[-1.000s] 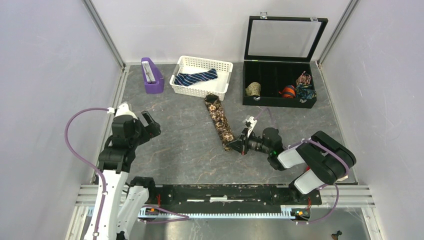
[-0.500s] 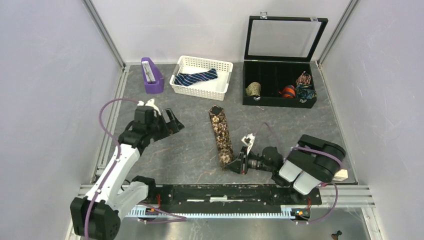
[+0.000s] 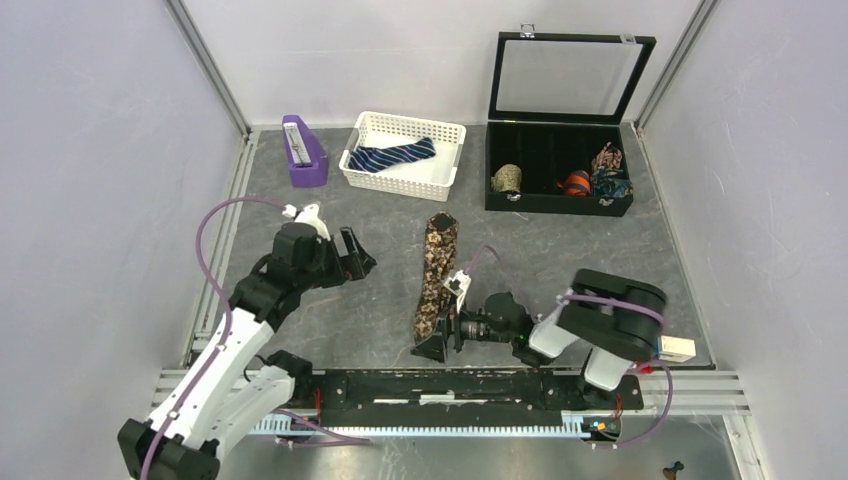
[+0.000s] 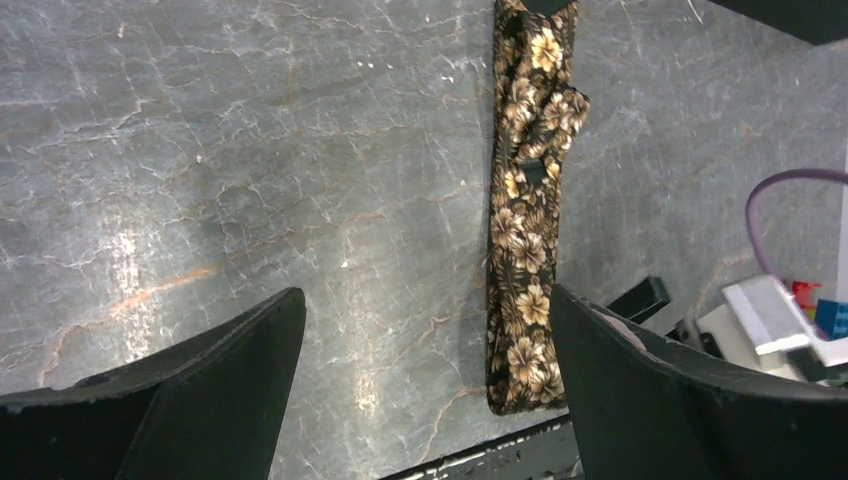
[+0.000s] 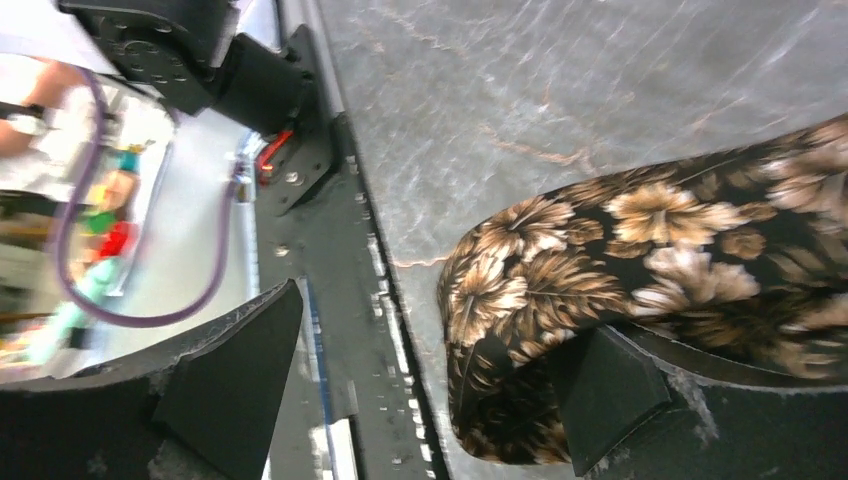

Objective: Roll the ties
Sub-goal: Place the tie at the center of the board.

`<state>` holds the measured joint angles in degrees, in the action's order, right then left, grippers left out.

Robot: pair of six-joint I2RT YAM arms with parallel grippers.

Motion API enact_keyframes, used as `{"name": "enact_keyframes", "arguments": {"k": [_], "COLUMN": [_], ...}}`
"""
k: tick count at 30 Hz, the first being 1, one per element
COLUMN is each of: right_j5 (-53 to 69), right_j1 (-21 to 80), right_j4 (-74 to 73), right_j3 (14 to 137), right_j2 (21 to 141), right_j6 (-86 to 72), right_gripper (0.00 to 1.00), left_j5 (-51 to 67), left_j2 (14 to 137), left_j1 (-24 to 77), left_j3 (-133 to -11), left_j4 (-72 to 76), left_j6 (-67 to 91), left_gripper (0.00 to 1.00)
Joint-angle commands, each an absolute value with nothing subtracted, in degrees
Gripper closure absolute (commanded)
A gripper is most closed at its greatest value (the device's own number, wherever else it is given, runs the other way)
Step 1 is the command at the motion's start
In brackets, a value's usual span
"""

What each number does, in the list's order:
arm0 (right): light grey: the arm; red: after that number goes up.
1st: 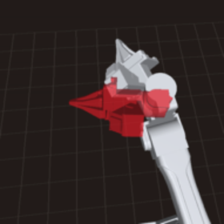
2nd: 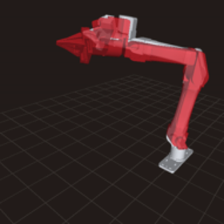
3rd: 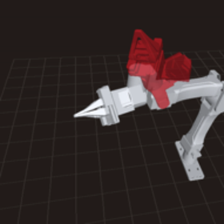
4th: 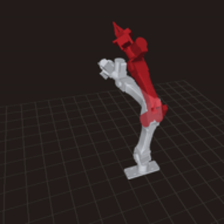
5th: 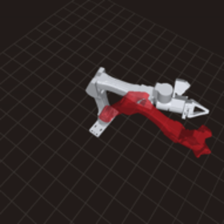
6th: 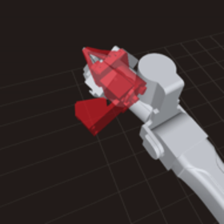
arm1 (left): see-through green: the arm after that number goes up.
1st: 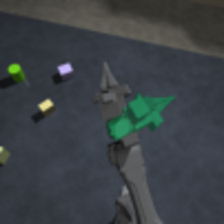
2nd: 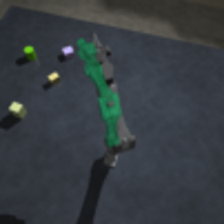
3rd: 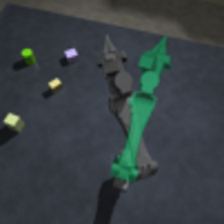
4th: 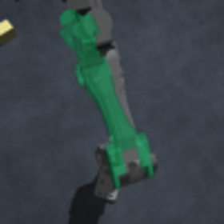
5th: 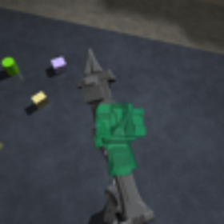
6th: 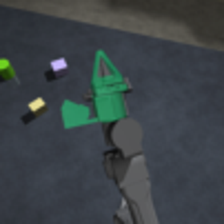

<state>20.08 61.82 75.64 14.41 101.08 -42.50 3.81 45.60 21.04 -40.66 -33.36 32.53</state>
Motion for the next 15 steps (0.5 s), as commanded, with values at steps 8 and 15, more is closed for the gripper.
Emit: {"name": "enact_keyframes", "arguments": {"k": [8, 15], "right_j5": [-8.44, -22.15], "right_j1": [61.78, 57.53], "right_j4": [22.55, 20.69], "right_j3": [13.50, 11.26], "right_j2": [69.87, 56.50], "right_j6": [-15.54, -9.45], "right_gripper": [0.02, 0.09], "left_j5": [-4.68, -15.58], "left_j2": [43.74, 52.07], "left_j1": [38.74, 58.81], "left_j3": [-42.75, -43.41], "left_j4": [-38.98, -30.72], "left_j6": [45.48, 53.46], "left_gripper": [0.15, 0.39]}}
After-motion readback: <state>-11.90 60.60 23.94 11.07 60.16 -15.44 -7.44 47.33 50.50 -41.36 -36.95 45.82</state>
